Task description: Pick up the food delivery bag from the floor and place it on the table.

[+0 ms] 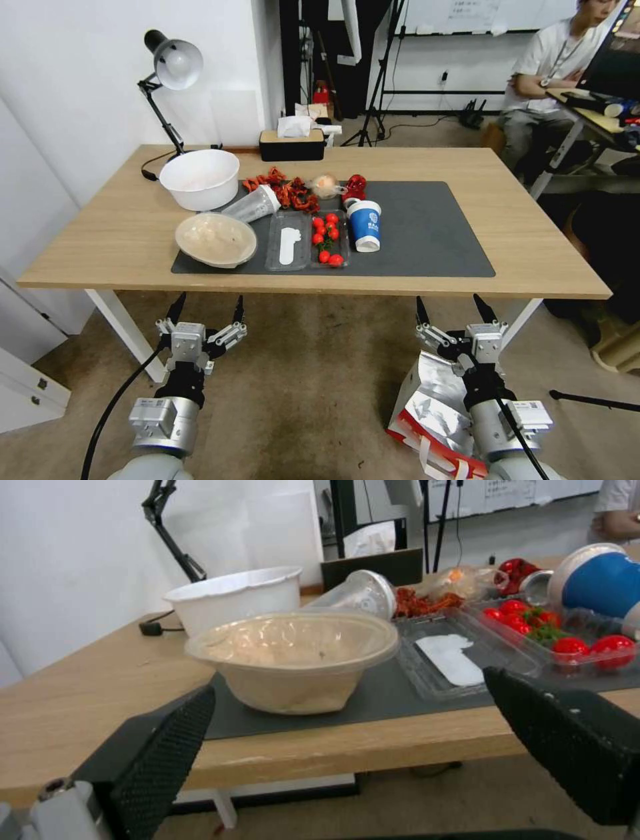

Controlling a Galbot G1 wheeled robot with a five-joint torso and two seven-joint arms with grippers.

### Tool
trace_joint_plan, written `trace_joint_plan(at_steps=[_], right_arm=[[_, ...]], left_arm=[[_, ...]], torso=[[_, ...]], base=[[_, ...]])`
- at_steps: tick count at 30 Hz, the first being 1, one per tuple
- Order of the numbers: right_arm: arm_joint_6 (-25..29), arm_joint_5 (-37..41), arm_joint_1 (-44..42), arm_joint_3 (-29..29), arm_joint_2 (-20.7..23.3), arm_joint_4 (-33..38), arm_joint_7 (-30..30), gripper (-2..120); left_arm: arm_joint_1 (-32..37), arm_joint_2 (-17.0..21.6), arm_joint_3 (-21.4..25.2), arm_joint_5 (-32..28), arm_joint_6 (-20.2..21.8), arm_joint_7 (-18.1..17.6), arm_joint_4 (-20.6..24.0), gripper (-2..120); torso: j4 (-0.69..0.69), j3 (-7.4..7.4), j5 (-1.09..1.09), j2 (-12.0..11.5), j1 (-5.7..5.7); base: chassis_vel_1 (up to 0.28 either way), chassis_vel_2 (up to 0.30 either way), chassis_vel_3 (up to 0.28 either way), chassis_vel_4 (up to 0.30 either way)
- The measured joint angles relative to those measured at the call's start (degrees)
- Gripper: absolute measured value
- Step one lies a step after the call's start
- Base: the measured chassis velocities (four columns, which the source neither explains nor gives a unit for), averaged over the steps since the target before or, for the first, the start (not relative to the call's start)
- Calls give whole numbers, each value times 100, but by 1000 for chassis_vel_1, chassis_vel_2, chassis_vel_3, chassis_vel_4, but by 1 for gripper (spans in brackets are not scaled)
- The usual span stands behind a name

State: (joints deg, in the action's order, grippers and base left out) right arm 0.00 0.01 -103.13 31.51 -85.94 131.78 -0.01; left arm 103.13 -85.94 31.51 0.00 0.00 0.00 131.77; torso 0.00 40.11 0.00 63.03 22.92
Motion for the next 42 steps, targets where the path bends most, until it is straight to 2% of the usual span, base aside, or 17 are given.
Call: trace_joint_plan(at_steps=[24,27,28,29,30,31,33,34,35,36,37,38,39,42], right_arm=[[-29,17,20,16,0,-20,-4,100],[-660,332,387,417,0,-586,-120,100],[-660,332,387,417,0,-586,-120,100],[-939,469,547,603,2,-832,-166,100],[-1001,648,623,682,39,-902,-178,100],[-1001,759,662,745,86,-905,-190,100],[-1001,786,665,759,98,-902,-196,100],[-1014,835,656,765,116,-877,-220,100],[-1020,847,640,764,125,-815,-237,100],[-1020,847,640,764,125,-815,-237,100],[-1035,848,610,764,122,-768,-247,100],[-1042,844,594,751,112,-747,-257,100],[-1043,828,573,731,100,-722,-275,100],[-1041,797,540,712,81,-685,-305,100]], left_arm=[[-22,0,-7,-7,3,-3,-5,100],[-482,-8,-204,-199,158,-157,-340,100],[-482,-8,-204,-199,158,-157,-340,100],[-767,-17,-331,-318,258,-253,-545,100],[-1018,-24,-442,-422,351,-338,-726,100],[-1227,-31,-537,-512,421,-409,-879,100],[-1312,-33,-573,-547,453,-438,-940,100],[-1604,-40,-700,-671,557,-541,-1152,100],[-1885,-42,-807,-796,609,-583,-1337,100],[-1885,-42,-807,-796,609,-583,-1337,100],[-1976,14,-726,-834,469,-481,-1348,100],[-1965,48,-649,-842,363,-407,-1348,100],[-1924,59,-596,-843,281,-346,-1349,100],[-1862,80,-514,-835,195,-308,-1338,100]], torso=[[0,0,0,0,0],[0,0,0,1,-1],[0,0,0,1,-1],[0,0,3,0,0],[-1,2,4,-1,2],[1,1,-3,0,2],[1,1,-4,0,2],[-1,2,2,-1,2],[-4,1,-6,0,1],[-4,1,-6,0,1],[-5,1,-4,0,2],[-3,1,9,0,1],[2,1,-1,-1,2],[3,0,1,0,0]], base=[[0,0,0,0],[0,0,0,0],[0,0,0,0],[0,0,0,0],[0,0,0,0],[0,0,0,0],[0,0,0,0],[0,0,0,0],[0,0,0,0],[0,0,0,0],[0,0,0,0],[0,0,0,0],[0,0,0,0],[0,0,0,0]])
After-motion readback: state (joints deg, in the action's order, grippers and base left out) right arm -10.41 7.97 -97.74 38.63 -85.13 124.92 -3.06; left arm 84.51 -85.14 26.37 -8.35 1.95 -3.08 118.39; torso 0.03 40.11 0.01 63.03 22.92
